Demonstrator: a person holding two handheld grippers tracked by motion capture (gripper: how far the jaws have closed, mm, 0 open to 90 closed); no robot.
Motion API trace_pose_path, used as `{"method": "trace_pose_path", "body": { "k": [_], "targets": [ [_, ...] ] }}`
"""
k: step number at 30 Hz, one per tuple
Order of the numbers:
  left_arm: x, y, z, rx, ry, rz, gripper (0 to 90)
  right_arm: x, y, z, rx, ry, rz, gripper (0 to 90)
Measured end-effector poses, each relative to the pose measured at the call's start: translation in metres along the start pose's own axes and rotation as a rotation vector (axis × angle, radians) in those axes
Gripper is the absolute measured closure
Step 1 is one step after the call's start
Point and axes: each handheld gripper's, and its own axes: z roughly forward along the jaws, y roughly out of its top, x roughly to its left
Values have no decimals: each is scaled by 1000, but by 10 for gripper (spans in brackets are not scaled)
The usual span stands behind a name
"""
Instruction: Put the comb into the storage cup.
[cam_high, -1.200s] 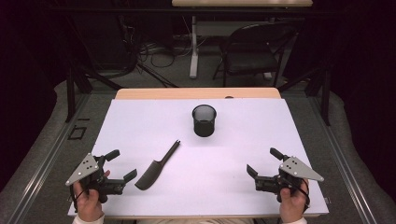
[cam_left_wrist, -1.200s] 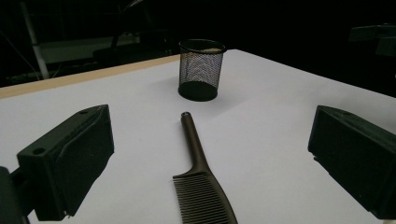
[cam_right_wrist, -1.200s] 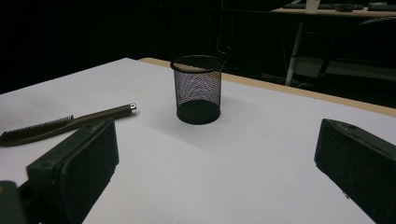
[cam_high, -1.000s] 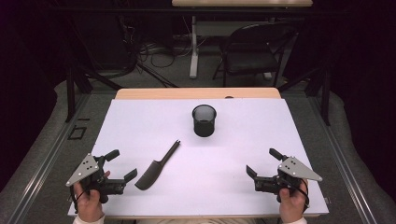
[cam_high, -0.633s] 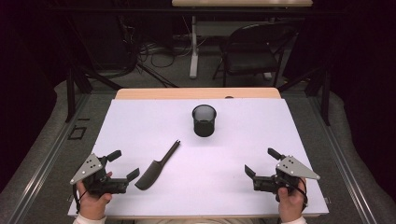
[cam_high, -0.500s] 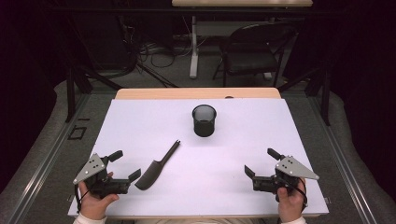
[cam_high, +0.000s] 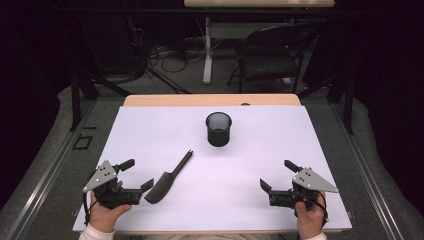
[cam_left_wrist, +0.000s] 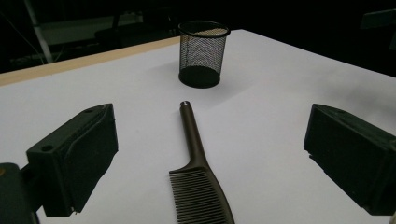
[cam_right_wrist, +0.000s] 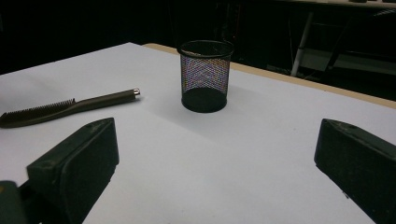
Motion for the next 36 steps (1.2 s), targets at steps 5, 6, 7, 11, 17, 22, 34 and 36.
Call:
{"method": "trace_pose_path", "body": {
  "k": [5, 6, 7, 11, 17, 22, 34, 36],
  "targets": [
    [3, 9, 3, 10, 3, -28, 86, 0, 0, 0, -2, 2, 2, 0],
    [3, 11, 3, 14, 11, -29, 123, -1, 0, 1, -1, 1, 1, 0],
    [4, 13, 4, 19, 19, -33, 151, -1, 0, 1, -3, 1, 2, 0],
    [5, 20, 6, 26, 21, -61, 179, -1, -1, 3, 3, 2, 3, 1],
    [7, 32, 12, 58, 33, -68, 269, -3, -1, 5, 6, 2, 5, 2],
    [10, 42, 17, 90, 39, -83, 341, -3, -2, 6, 10, 4, 9, 4],
    [13, 58, 30, 104, 82, -101, 455, -4, -3, 7, 17, 8, 10, 8],
    [13, 60, 32, 101, 76, -111, 467, -5, -4, 7, 21, 6, 9, 10]
  ]
}}
